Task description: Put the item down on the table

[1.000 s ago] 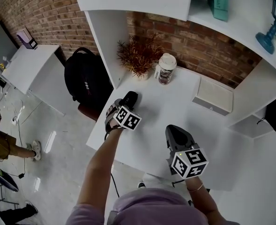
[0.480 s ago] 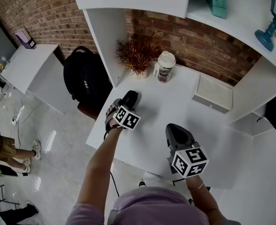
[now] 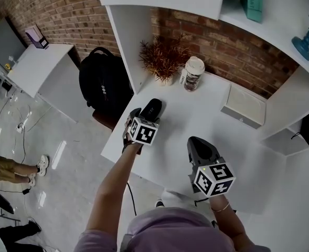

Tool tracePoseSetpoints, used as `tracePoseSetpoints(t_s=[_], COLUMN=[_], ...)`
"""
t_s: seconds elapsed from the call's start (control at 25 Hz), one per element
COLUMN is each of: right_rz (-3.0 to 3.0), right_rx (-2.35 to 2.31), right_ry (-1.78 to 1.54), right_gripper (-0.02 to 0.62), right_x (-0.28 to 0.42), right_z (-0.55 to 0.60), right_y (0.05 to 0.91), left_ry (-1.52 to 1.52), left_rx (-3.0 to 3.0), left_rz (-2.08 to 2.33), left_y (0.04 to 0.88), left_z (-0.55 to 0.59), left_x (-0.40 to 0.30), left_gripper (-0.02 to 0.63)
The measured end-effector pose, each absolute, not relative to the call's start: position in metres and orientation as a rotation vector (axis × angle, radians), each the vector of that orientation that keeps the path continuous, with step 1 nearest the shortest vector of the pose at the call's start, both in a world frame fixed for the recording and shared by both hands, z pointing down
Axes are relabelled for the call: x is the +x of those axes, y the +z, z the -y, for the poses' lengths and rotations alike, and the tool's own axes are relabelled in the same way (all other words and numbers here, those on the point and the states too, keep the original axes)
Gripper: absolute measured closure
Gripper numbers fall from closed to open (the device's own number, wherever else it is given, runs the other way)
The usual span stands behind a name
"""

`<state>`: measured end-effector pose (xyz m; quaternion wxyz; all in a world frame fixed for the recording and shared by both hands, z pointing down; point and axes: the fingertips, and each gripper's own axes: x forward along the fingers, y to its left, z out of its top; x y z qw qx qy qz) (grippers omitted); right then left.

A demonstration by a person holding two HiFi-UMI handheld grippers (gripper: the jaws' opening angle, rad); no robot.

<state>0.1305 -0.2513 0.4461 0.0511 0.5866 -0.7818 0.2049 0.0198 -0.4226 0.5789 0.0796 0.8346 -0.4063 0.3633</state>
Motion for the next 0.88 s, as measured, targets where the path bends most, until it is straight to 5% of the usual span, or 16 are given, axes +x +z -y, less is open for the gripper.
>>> tracePoseSetpoints(t_s=[0.2, 0.88], right_rz=[2.397, 2.443], right_rx=[1.767, 1.732], right_ry=[0.613, 0.559], right_gripper=[0.591, 0.591], right_x=[0.123, 0.106], right_z=[0.251, 0.238], right_y=[0.443, 0.430], left_ry=[0.896, 0.488], left_rx=[2.500, 2.404], left_rz=[1.237, 1.445], left_y=[0.554, 0.497], left_z=[0.407, 0.336], left_x=[0.008, -0.055], left_gripper=[0.251, 0.440])
